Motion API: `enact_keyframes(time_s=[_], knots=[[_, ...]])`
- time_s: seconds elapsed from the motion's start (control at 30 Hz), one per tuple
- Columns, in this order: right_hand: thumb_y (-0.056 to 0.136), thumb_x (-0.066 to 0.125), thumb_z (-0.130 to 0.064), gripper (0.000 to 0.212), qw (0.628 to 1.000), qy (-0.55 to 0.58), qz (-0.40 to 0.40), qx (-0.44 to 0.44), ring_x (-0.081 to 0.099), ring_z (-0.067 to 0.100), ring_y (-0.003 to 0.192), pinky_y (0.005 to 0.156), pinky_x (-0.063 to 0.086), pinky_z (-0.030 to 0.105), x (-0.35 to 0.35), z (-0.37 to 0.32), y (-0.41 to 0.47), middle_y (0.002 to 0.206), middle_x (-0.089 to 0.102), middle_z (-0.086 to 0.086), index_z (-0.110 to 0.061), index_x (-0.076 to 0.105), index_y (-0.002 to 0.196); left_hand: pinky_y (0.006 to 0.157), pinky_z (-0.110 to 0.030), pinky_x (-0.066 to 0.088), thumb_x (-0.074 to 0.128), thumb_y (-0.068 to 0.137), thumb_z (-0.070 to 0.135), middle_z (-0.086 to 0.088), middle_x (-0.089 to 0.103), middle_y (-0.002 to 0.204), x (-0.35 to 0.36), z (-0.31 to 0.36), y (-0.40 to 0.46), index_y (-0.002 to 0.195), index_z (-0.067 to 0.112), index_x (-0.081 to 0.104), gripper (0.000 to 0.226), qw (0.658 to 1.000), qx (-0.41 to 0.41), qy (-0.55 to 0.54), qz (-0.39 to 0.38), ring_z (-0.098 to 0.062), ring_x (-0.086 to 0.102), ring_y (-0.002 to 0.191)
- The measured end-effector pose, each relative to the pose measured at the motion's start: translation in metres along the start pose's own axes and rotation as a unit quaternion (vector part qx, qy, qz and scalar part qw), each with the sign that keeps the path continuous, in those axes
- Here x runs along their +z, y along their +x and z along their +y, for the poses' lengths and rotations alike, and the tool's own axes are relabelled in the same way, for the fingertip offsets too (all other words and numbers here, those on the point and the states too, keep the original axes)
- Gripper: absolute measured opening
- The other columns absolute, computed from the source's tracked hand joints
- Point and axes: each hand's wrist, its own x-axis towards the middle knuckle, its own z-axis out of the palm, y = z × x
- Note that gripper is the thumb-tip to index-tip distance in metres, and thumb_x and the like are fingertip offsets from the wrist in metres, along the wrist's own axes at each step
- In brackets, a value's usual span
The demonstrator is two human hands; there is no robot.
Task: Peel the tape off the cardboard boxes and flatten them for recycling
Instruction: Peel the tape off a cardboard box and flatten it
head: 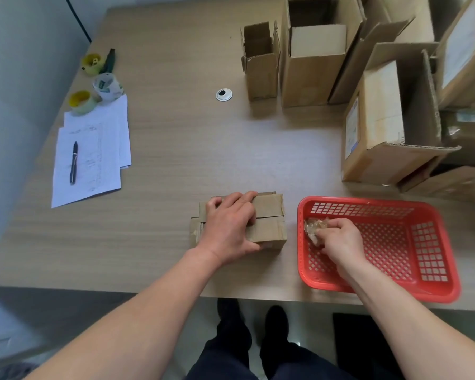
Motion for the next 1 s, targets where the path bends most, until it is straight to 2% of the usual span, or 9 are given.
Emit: enact_keyframes(time_s=[0.1, 0.17, 0.3, 0.37, 0.5, 0.67, 0.83, 0.9, 1.0], knots=[[0.086, 0.072, -0.006, 0.015, 0.998, 0.039, -0.008, 0.047, 0.068, 0.028, 0.085, 0.065, 0.056, 0.042, -0.003, -0.006, 0.01, 0.095, 0.069, 0.01, -0.016, 0.062, 0.091, 0.092, -0.042, 0.027, 0.058, 0.054, 0.068, 0.002, 0.053, 0.144, 0.0, 0.001, 0.0, 0.082, 0.026, 0.042, 0.053, 1.0, 0.0, -0.007, 0.007, -0.023, 0.051, 0.123], [0.089, 0.069, -0.008, 0.008, 0.995, 0.055, -0.021, 0.079, 0.064, 0.024, 0.072, 0.054, 0.051, 0.033, -0.004, -0.008, 0.014, 0.085, 0.067, 0.011, -0.012, 0.064, 0.094, 0.092, -0.043, 0.029, 0.054, 0.054, 0.07, 0.003, 0.055, 0.143, 0.0, 0.001, 0.0, 0.081, 0.024, 0.046, 0.054, 1.0, 0.0, -0.009, 0.016, -0.02, 0.049, 0.122], [0.084, 0.075, -0.018, 0.01, 0.997, -0.009, -0.005, 0.08, 0.06, 0.02, 0.061, 0.048, 0.053, 0.033, -0.004, -0.009, 0.021, 0.076, 0.066, 0.008, -0.012, 0.067, 0.083, 0.092, -0.042, 0.028, 0.055, 0.054, 0.07, 0.003, 0.054, 0.143, 0.0, 0.002, -0.001, 0.082, 0.024, 0.046, 0.055, 1.0, -0.001, -0.011, 0.015, -0.021, 0.05, 0.122], [0.076, 0.08, -0.025, 0.016, 0.996, -0.061, 0.032, 0.06, 0.066, 0.025, 0.07, 0.051, 0.056, 0.035, -0.001, -0.009, 0.023, 0.077, 0.07, 0.007, -0.014, 0.069, 0.075, 0.093, -0.042, 0.026, 0.058, 0.054, 0.068, 0.003, 0.053, 0.145, 0.0, 0.001, -0.001, 0.083, 0.024, 0.046, 0.054, 1.0, -0.003, -0.012, 0.006, -0.023, 0.05, 0.124], [0.069, 0.075, -0.03, 0.015, 0.988, -0.133, 0.076, 0.035, 0.07, 0.035, 0.082, 0.082, 0.059, 0.046, 0.004, -0.004, 0.022, 0.088, 0.074, 0.009, -0.016, 0.071, 0.073, 0.095, -0.042, 0.024, 0.069, 0.054, 0.062, 0.003, 0.05, 0.147, -0.001, 0.002, -0.001, 0.084, 0.026, 0.042, 0.054, 1.0, -0.006, -0.006, -0.006, -0.023, 0.048, 0.127], [0.065, 0.087, -0.016, 0.045, 0.992, -0.073, 0.081, 0.061, 0.069, 0.032, 0.082, 0.057, 0.059, 0.039, -0.007, -0.013, 0.019, 0.095, 0.066, 0.011, -0.014, 0.055, 0.096, 0.096, -0.04, 0.021, 0.083, 0.053, 0.053, 0.005, 0.049, 0.149, -0.002, 0.002, 0.0, 0.084, 0.028, 0.038, 0.061, 1.0, -0.012, 0.007, -0.016, -0.022, 0.046, 0.13], [0.071, 0.08, -0.009, 0.022, 0.997, 0.029, 0.058, 0.035, 0.069, 0.03, 0.085, 0.08, 0.059, 0.043, -0.011, -0.002, 0.016, 0.096, 0.072, 0.01, -0.019, 0.069, 0.088, 0.096, -0.041, 0.023, 0.085, 0.052, 0.052, 0.005, 0.049, 0.149, -0.002, 0.002, 0.0, 0.084, 0.027, 0.038, 0.062, 1.0, -0.017, 0.017, -0.018, -0.021, 0.045, 0.13], [0.07, 0.076, -0.014, 0.006, 0.992, 0.091, 0.076, 0.035, 0.07, 0.03, 0.086, 0.083, 0.058, 0.046, -0.013, 0.003, 0.012, 0.083, 0.073, 0.006, -0.014, 0.073, 0.075, 0.095, -0.04, 0.022, 0.086, 0.051, 0.051, 0.005, 0.049, 0.149, -0.002, 0.002, -0.001, 0.084, 0.028, 0.038, 0.063, 1.0, -0.019, 0.018, -0.017, -0.021, 0.045, 0.13], [0.063, 0.073, -0.028, 0.013, 0.986, 0.124, 0.111, 0.013, 0.069, 0.025, 0.077, 0.082, 0.058, 0.052, -0.019, 0.006, 0.008, 0.066, 0.07, -0.002, -0.015, 0.072, 0.058, 0.094, -0.038, 0.022, 0.087, 0.05, 0.049, 0.004, 0.05, 0.148, -0.001, 0.003, -0.001, 0.084, 0.028, 0.038, 0.064, 1.0, -0.017, 0.018, -0.014, -0.021, 0.046, 0.129]])
